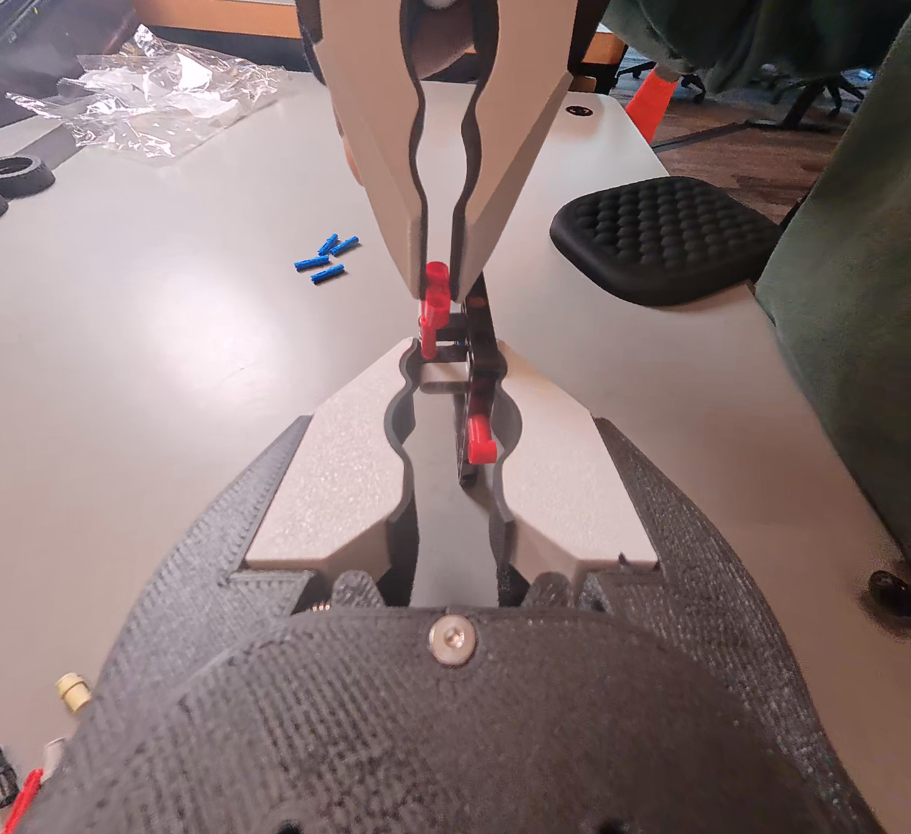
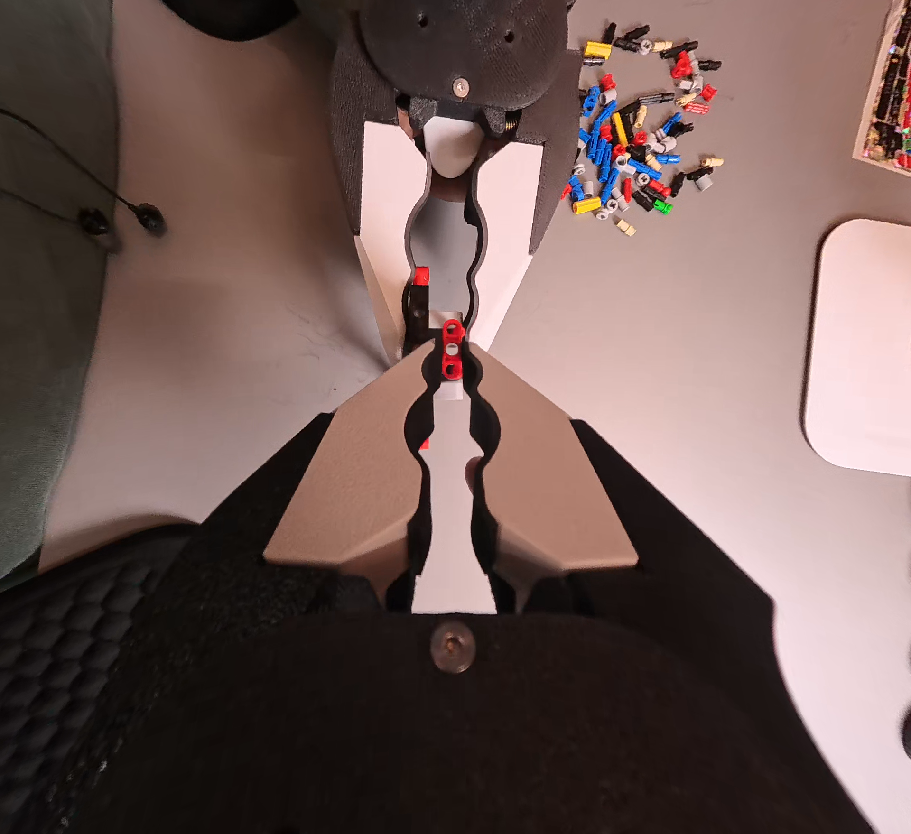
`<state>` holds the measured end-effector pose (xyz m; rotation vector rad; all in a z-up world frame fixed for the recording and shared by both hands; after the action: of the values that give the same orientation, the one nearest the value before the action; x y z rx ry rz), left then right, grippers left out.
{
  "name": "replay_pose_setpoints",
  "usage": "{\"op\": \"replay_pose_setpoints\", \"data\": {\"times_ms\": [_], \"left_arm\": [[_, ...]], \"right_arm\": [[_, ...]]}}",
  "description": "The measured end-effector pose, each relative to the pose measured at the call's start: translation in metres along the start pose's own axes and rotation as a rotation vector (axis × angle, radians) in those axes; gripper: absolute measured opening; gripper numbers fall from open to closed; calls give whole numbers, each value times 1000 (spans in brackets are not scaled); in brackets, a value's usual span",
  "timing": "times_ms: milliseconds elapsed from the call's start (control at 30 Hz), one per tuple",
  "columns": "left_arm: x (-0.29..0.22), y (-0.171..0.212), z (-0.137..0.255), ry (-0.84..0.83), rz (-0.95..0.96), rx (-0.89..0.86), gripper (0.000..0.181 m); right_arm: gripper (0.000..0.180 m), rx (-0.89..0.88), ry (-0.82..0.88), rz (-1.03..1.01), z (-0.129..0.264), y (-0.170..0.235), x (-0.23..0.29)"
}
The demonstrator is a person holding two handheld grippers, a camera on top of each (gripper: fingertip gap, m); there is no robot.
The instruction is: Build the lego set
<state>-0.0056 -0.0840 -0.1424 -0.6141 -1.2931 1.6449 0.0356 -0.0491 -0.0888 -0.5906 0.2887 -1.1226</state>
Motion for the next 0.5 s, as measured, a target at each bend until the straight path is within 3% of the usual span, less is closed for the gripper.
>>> {"op": "replay_pose_setpoints", "data": {"times_ms": [500], "left_arm": [[-1, 0, 0, 1, -17, 5, 25]], "right_arm": [[5, 49, -22, -27, 0, -2, -2]]}}
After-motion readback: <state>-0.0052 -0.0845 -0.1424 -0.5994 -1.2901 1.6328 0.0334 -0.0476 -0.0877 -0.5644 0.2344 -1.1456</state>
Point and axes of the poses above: each gripper's, where its closed fingertips meet, z back along the fingers, y out of its underside, x = y × z across the jaws, the point moved 5 cm from there along z, back along the fingers, and after that the axes turned 13 degrees about -z, right-handed, at the moved point
